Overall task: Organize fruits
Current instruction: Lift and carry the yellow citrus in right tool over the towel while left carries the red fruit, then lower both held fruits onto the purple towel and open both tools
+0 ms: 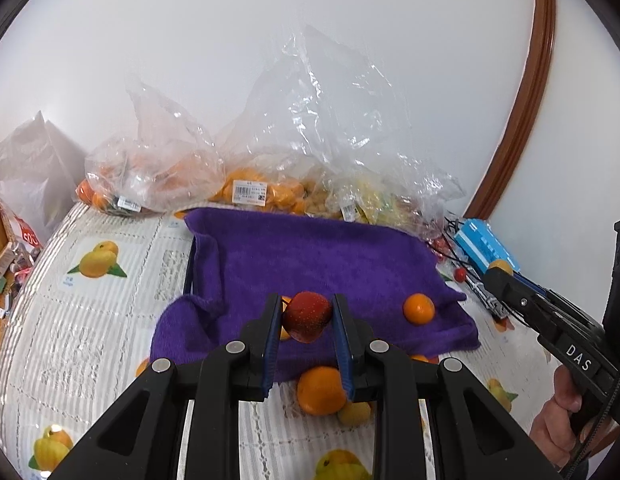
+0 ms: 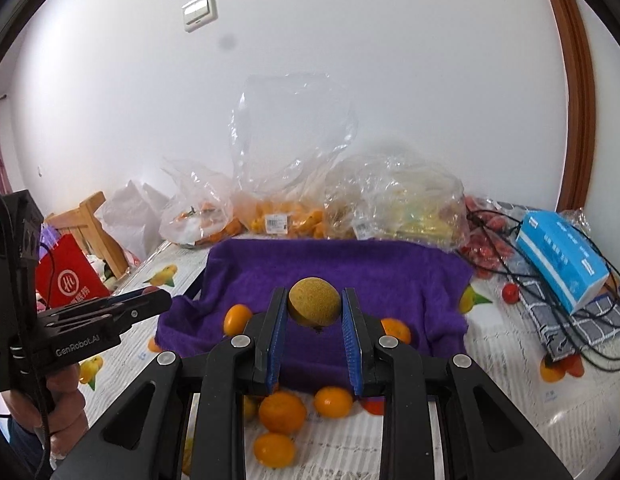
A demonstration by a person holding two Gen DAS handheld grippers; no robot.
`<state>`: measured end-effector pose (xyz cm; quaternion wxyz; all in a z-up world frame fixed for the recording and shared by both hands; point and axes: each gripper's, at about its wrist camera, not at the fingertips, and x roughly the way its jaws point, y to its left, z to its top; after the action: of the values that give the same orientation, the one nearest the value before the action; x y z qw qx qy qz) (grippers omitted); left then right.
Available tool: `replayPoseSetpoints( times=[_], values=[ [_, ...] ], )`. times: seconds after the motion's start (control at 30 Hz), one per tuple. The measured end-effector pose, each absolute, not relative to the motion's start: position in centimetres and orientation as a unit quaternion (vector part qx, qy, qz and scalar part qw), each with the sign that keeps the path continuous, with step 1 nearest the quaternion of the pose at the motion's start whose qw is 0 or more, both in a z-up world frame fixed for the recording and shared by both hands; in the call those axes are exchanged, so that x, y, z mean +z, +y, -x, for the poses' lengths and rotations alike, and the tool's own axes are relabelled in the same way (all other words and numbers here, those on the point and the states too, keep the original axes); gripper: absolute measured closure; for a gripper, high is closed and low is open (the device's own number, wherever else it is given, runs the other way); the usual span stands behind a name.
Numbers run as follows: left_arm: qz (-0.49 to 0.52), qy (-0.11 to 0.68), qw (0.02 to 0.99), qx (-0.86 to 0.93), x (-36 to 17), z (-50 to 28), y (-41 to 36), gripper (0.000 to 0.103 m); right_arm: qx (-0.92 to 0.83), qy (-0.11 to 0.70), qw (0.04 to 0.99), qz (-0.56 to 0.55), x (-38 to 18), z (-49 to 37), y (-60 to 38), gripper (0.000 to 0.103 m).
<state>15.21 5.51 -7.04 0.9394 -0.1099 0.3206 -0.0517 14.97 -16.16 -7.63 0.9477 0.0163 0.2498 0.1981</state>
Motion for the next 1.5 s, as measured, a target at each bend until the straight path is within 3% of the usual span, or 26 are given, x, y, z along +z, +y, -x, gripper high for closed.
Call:
replayPoseSetpoints(
  times=[0.33, 0.73, 1.5],
  values=[
    [0.118, 0.312, 0.942, -0.035, -7.4, -17.9, 6.3, 0.079, 0.194, 0.251, 0.948, -0.016, -7.5, -17.5, -15.8, 0.076],
    [0.124, 0.341, 0.932, -0.004, -11.3, -19.9, 8.4, 0.079, 0.187, 0.3, 0.935, -0.033, -11.7, -20.9, -16.7, 0.076],
    [0.12, 0.366, 0.923, -0.009, -13.2, -20.5, 7.8, 0.079, 0.187, 0.361, 0.913, 0.002, -15.7, -22.3, -15.5, 0.076]
  ],
)
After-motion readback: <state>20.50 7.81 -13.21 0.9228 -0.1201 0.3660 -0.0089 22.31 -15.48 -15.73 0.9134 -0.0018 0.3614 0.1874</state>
